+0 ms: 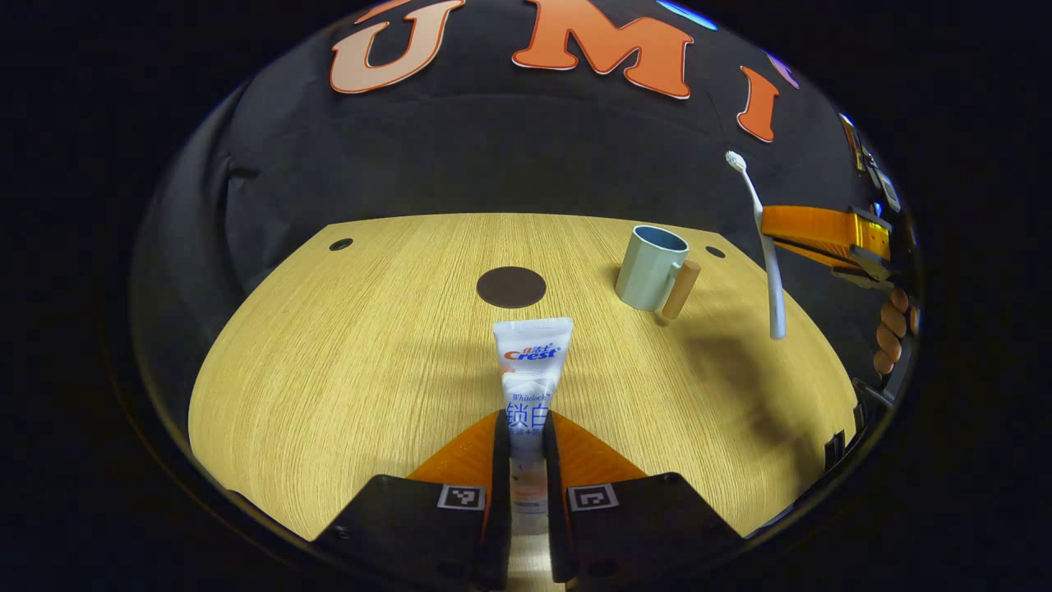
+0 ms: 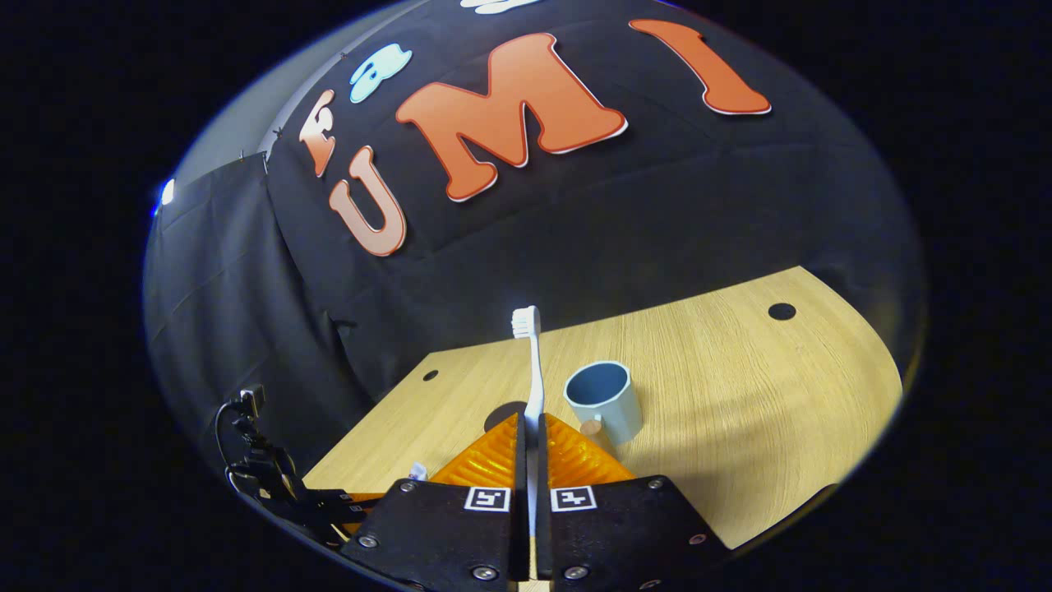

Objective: Put the toothbrush and toothpaste on the desktop into the cup, then pick up the cup and place it on the coaster on the desktop.

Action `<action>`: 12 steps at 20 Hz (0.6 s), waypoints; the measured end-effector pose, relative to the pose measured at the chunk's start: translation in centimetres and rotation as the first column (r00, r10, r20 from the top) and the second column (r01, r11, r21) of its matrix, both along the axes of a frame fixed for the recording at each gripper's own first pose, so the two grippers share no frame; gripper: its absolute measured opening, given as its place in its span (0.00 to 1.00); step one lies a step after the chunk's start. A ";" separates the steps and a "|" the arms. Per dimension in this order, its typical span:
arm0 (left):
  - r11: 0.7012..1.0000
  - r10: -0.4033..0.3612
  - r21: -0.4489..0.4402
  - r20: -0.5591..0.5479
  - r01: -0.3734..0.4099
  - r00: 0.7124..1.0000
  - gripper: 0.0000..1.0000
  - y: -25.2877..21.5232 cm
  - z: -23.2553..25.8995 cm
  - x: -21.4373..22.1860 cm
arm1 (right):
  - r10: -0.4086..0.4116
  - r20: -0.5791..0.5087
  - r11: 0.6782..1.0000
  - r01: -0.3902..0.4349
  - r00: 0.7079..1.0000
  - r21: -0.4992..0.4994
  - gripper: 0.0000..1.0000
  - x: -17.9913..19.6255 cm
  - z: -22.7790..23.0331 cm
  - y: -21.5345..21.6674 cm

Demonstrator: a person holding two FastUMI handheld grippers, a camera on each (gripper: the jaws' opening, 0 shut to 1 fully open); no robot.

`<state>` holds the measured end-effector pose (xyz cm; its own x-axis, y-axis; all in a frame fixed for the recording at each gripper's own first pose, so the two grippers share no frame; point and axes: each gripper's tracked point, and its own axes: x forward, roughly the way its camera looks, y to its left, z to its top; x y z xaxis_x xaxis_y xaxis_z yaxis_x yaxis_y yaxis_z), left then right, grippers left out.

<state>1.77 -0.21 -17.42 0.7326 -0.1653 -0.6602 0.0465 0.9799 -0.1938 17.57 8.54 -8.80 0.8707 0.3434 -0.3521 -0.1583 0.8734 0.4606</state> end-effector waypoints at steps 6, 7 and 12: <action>1.000 -0.007 -0.012 0.015 0.007 1.000 0.23 -0.1 0.3 0.1 | -0.042 0.127 0.999 0.043 0.991 -0.003 0.04 2.6 1.9 -1.2; 1.000 -0.007 -0.012 0.018 0.007 1.000 0.23 0.0 0.4 0.2 | -0.048 0.149 0.999 0.048 0.988 0.001 0.04 3.1 2.2 -1.3; 1.000 -0.002 -0.012 0.027 0.002 1.000 0.23 0.0 0.5 0.2 | -0.085 0.238 0.996 0.087 0.967 0.004 0.04 5.9 2.8 -2.0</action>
<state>1.96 -0.22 -16.94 0.7501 -0.1745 -0.6379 0.0538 0.9775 -0.2040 23.43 6.55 -6.05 0.9558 0.2620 -0.1330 -0.1867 0.8911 0.4135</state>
